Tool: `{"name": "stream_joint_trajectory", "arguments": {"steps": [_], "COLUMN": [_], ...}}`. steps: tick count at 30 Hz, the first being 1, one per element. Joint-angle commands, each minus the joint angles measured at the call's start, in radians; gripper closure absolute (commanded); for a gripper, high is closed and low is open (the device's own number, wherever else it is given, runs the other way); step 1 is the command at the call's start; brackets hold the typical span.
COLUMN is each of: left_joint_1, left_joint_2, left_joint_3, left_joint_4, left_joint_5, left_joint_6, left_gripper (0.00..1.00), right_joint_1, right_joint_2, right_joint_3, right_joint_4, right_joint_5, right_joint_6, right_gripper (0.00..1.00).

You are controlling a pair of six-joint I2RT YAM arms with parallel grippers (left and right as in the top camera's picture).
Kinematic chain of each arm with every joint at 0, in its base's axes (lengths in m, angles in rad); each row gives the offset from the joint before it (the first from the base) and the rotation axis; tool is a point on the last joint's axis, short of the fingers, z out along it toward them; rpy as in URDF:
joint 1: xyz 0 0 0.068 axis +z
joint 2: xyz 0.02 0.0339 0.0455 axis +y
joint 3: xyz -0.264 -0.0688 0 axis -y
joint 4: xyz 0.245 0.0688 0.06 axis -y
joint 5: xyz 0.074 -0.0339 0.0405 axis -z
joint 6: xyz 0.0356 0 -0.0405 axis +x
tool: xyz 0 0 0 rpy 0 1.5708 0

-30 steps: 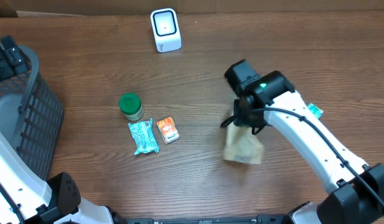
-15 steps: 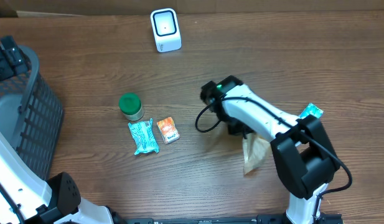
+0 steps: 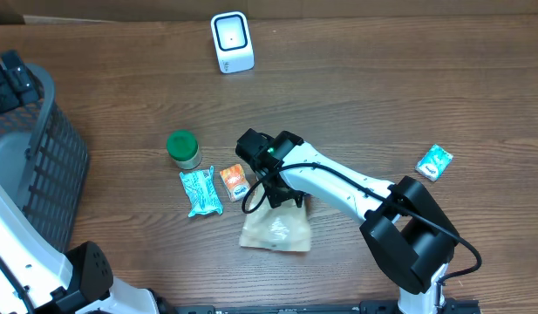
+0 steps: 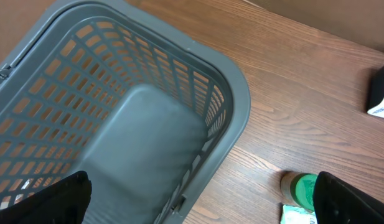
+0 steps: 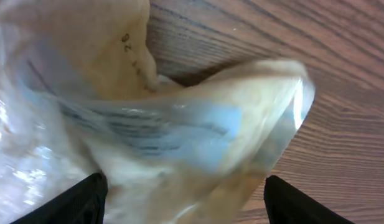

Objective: Scan the item barcode

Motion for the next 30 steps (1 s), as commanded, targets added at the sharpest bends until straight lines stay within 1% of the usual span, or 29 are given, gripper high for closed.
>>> {"name": "stream_joint_trajectory", "arguments": {"steps": [1,3,5,6,7,9,12,14,19,24,30], "left_joint_1": [-0.003,-0.003,-0.003,-0.003,-0.003,-0.003,-0.003,-0.003,-0.003,-0.003,-0.003], "left_joint_2": [-0.011,-0.011,-0.011,-0.011,-0.011,-0.011,-0.011,-0.011,-0.011,-0.011,-0.011], "left_joint_3": [0.018,0.018,0.018,0.018,0.018,0.018,0.018,0.018,0.018,0.018,0.018], "left_joint_4": [0.001,0.001,0.001,0.001,0.001,0.001,0.001,0.001,0.001,0.001,0.001], "left_joint_5": [0.005,0.005,0.005,0.005,0.005,0.005,0.005,0.005,0.005,0.005,0.005], "left_joint_6": [0.016,0.016,0.016,0.016,0.016,0.016,0.016,0.016,0.016,0.016,0.016], "left_gripper": [0.01,0.0,0.0,0.01,0.01,0.0,0.0,0.0,0.01,0.0,0.0], "right_joint_1": [-0.01,-0.022,-0.033,-0.039,-0.047,-0.068,-0.113,-0.156,-0.272,-0.355,-0.477], "right_joint_2": [0.005,0.005,0.005,0.004,0.003,0.003,0.003,0.003,-0.015,-0.138,-0.345], "right_joint_3": [0.021,0.021,0.021,0.021,0.022,0.023,0.023,0.023,0.023,0.023,-0.016], "right_joint_4": [0.002,0.003,0.003,0.003,0.003,0.002,-0.008,-0.012,-0.013,-0.038,-0.08], "right_joint_5": [-0.017,-0.019,-0.025,-0.032,-0.047,-0.07,-0.142,-0.231,-0.476,-0.631,-0.665], "right_joint_6": [-0.008,-0.007,-0.004,-0.004,-0.001,0.039,0.106,0.099,-0.058,-0.185,-0.224], "right_gripper": [0.24,0.28,0.28,0.28,0.25,0.23,0.23,0.23,0.23,0.24,0.23]}}
